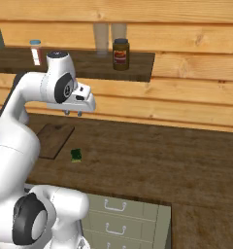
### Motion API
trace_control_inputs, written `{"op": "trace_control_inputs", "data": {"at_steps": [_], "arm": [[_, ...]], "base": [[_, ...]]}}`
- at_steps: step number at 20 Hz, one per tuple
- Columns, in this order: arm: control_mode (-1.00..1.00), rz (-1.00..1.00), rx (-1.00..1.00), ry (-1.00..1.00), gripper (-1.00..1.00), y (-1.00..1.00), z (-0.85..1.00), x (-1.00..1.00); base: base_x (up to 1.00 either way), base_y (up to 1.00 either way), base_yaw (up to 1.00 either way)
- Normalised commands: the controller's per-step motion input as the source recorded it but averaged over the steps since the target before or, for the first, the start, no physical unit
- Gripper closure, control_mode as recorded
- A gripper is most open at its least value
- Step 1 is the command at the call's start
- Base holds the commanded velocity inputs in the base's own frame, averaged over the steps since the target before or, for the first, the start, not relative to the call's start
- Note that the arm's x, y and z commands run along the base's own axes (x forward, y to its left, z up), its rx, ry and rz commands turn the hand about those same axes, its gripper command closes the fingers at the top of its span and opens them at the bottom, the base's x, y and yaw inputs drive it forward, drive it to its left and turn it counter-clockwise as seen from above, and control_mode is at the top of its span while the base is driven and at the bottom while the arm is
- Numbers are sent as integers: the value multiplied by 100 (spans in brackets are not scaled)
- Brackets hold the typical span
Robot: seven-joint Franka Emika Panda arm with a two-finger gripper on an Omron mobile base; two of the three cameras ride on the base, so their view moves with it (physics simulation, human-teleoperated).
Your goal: Pick up the sponge from the counter and clean the cutting board by briefly scrubbing or pressing down on the cutting board. Once finished, release the sponge.
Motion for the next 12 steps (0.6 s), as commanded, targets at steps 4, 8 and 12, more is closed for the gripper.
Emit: {"op": "trace_control_inputs", "data": {"at_steps": [4,8,12], "arm": [[-100,0,0,-4,-100,0,0,-32],[-100,1,-1,0,-100,18,-33,-95],[-100,10,-3,0,-100,55,-86,-27]], "base": [[0,0,0],[0,0,0],[0,0,0]]}}
